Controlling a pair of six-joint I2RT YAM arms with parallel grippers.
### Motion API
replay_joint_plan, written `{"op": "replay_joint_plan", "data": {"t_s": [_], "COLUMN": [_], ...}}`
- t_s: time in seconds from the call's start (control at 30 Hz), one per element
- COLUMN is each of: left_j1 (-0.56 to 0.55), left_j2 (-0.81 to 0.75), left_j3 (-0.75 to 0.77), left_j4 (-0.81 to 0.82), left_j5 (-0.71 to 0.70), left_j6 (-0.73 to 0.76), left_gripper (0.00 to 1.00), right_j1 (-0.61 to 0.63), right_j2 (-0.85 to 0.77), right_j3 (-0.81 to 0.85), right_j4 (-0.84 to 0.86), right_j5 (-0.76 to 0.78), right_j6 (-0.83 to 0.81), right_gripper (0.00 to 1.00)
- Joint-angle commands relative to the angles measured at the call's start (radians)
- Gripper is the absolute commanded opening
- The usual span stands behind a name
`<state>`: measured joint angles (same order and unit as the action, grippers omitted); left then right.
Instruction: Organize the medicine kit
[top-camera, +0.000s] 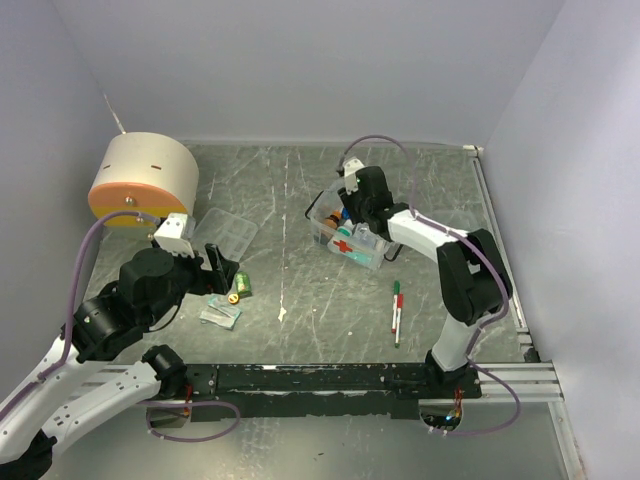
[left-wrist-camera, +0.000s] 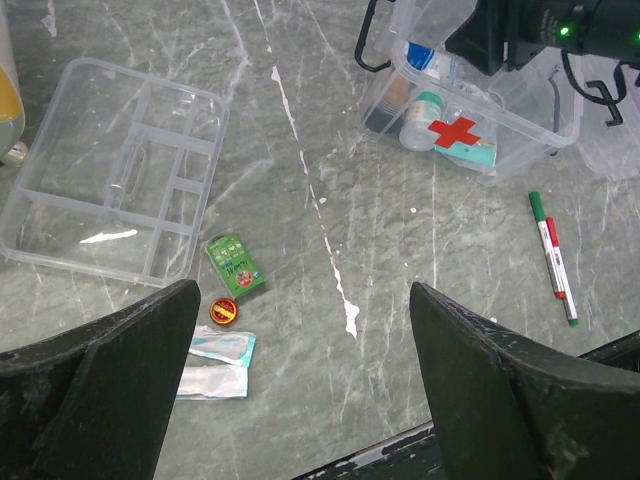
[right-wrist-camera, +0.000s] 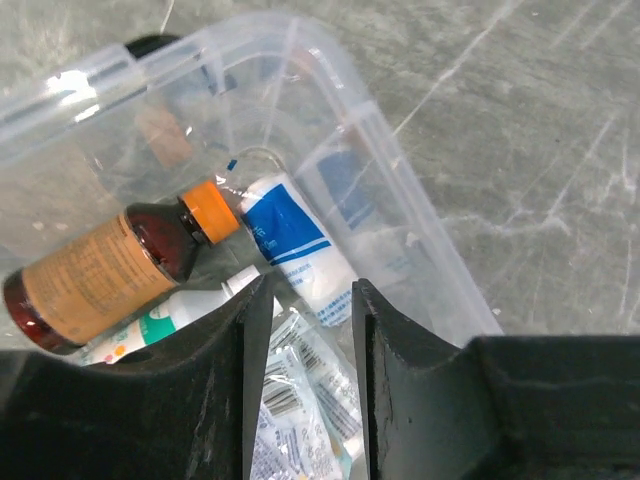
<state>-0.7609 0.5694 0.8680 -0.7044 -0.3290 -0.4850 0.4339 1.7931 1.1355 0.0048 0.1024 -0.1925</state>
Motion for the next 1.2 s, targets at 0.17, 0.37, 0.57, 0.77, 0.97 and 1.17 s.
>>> {"op": "replay_joint_plan", "data": {"t_s": [0.17, 0.37, 0.57, 0.77, 0.97, 1.17], "left_j1": [0.001, 0.000, 0.000, 0.001, 0.000, 0.000], "left_j2": [0.001, 0.017, 0.028, 0.030, 0.045, 0.090], "left_j3": [-0.009, -0.009, -0.009, -0.011, -0.016, -0.009], "left_j4": [0.016, 0.021, 0.026, 0.029, 0.034, 0.032], "left_j5": [0.021, 0.040, 0.051, 0.051, 0.059, 0.060], "left_j6": [0.017, 0.021, 0.024, 0.023, 0.016, 0.000], "left_gripper": [0.97, 0.97, 0.96, 0.96, 0.97, 0.99], "right_j1": [-0.004, -0.003, -0.003, -0.003, -0.001, -0.001], "right_j2": [-0.136, -0.132, -0.058, 0.023, 0.014, -0.072], "right_j3": [0.026, 0.028, 0.043, 0.099, 0.107, 0.128], "right_j4": [-0.179, -0.318, -0.363, -0.424, -0.468, -0.461], "right_j5": [0.091, 0.150, 0.163, 0.193, 0.244, 0.177], "right_j6": [0.301, 0.446, 0.491, 0.493, 0.515, 0.533], "right_gripper": [0.41, 0.47, 0.47, 0.47, 0.44, 0.48]}}
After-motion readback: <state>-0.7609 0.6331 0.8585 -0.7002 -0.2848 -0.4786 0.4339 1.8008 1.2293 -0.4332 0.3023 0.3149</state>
